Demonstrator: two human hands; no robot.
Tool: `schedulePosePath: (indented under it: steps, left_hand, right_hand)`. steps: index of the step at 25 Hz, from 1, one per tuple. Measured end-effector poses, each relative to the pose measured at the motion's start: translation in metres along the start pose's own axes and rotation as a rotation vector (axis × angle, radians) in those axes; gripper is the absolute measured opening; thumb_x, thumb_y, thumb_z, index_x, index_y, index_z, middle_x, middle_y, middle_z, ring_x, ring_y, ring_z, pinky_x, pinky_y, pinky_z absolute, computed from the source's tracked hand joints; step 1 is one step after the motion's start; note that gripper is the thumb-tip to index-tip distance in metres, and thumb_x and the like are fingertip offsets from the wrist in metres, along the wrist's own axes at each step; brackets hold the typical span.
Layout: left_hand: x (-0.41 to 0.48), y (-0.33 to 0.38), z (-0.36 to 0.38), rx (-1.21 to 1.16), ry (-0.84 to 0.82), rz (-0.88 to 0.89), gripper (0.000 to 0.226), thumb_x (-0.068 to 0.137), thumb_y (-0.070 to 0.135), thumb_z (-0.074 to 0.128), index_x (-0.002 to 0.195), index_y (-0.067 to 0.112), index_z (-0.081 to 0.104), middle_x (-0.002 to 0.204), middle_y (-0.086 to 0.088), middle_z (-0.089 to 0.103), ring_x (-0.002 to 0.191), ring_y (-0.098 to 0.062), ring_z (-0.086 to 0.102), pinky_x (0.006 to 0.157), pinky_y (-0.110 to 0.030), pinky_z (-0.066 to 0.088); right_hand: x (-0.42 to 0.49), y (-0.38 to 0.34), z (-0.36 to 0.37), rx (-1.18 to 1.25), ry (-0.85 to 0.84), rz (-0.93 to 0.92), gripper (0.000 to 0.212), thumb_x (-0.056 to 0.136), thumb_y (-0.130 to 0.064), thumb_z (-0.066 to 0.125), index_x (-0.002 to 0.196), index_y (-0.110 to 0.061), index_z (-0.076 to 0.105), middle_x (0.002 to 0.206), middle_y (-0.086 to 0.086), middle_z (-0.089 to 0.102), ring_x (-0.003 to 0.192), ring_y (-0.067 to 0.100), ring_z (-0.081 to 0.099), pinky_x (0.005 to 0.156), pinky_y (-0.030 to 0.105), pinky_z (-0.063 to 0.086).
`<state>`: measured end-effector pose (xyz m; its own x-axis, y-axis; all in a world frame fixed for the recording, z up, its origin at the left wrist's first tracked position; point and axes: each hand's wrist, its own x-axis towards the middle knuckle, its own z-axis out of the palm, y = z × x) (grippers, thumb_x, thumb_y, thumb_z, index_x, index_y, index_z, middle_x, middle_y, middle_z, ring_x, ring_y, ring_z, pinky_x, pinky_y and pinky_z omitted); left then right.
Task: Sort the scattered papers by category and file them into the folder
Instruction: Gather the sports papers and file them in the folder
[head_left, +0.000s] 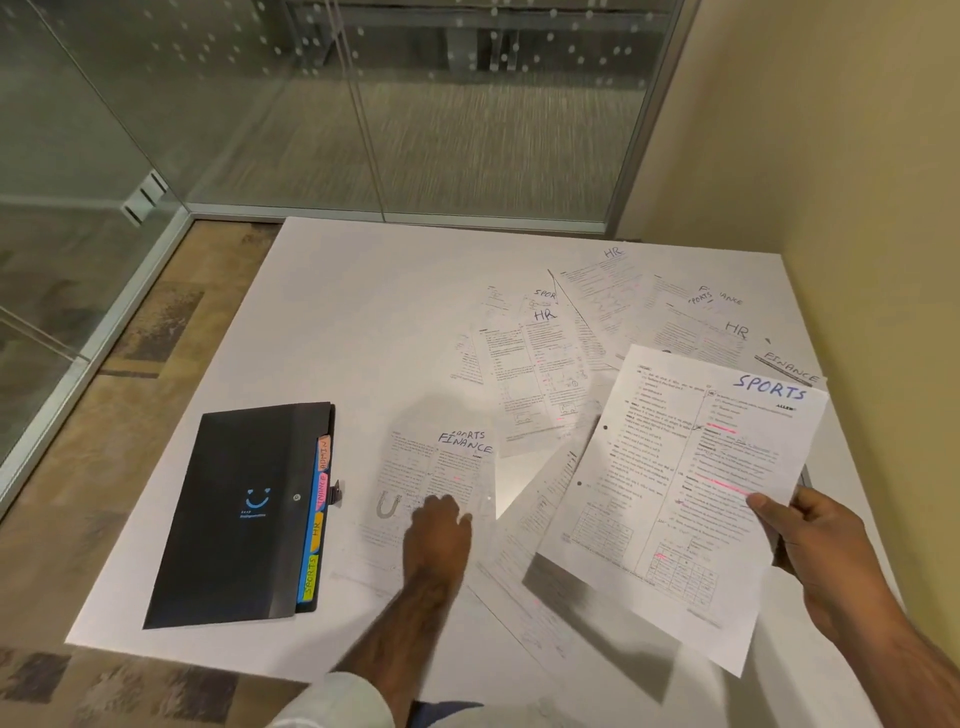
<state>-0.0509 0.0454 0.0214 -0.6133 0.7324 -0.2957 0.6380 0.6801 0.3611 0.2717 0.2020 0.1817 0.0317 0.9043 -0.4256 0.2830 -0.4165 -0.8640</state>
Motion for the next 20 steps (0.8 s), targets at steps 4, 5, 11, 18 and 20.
schedulePosePath:
  steps: [4,5,11,18,20]
  left_hand:
    - [0.048,-0.049,-0.030,0.098,-0.097,-0.198,0.072,0.089,0.053,0.063,0.146,0.017,0.037,0.155,-0.013,0.037,0.139,-0.033,0.041,0.111,-0.046,0.039]
    - [0.055,-0.060,-0.033,0.100,-0.156,-0.241,0.095,0.085,0.060,0.065,0.156,0.017,0.021,0.166,-0.015,0.018,0.149,-0.039,0.027,0.118,-0.050,0.030]
    - [0.064,-0.070,-0.016,0.095,-0.215,-0.194,0.130,0.071,0.075,0.069,0.160,0.023,-0.009,0.169,-0.012,-0.010,0.154,-0.044,0.005,0.119,-0.059,0.023]
    - [0.088,-0.089,-0.041,0.035,-0.139,-0.159,0.128,0.066,0.062,0.084,0.159,0.020,0.006,0.143,-0.015,0.042,0.129,-0.030,0.048,0.097,-0.044,0.051]
    - [0.095,-0.091,-0.043,0.010,-0.140,-0.192,0.124,0.065,0.059,0.085,0.157,0.018,0.013,0.138,-0.012,0.050,0.125,-0.030,0.053,0.097,-0.044,0.052]
  right_hand:
    - [0.000,0.010,-0.003,-0.010,0.005,0.036,0.012,0.096,-0.007,0.065,0.097,-0.017,0.073,0.093,-0.009,0.080,0.082,0.025,0.074,0.072,0.035,0.054]
    - [-0.001,0.012,0.001,-0.012,0.008,0.044,0.011,0.096,-0.007,0.065,0.097,-0.016,0.073,0.094,-0.009,0.079,0.084,0.026,0.073,0.072,0.035,0.054]
    - [-0.011,0.002,0.038,-0.023,0.003,0.063,0.014,0.097,-0.005,0.063,0.098,-0.015,0.073,0.085,-0.011,0.080,0.086,0.027,0.073,0.070,0.033,0.054]
    - [-0.019,-0.006,0.078,-0.005,0.028,0.034,0.014,0.096,-0.006,0.065,0.103,-0.014,0.074,0.096,-0.004,0.081,0.093,0.030,0.075,0.074,0.035,0.055]
    - [-0.026,-0.008,0.087,0.002,0.041,0.027,0.014,0.096,-0.006,0.065,0.102,-0.015,0.074,0.097,-0.003,0.081,0.094,0.030,0.075,0.076,0.037,0.056]
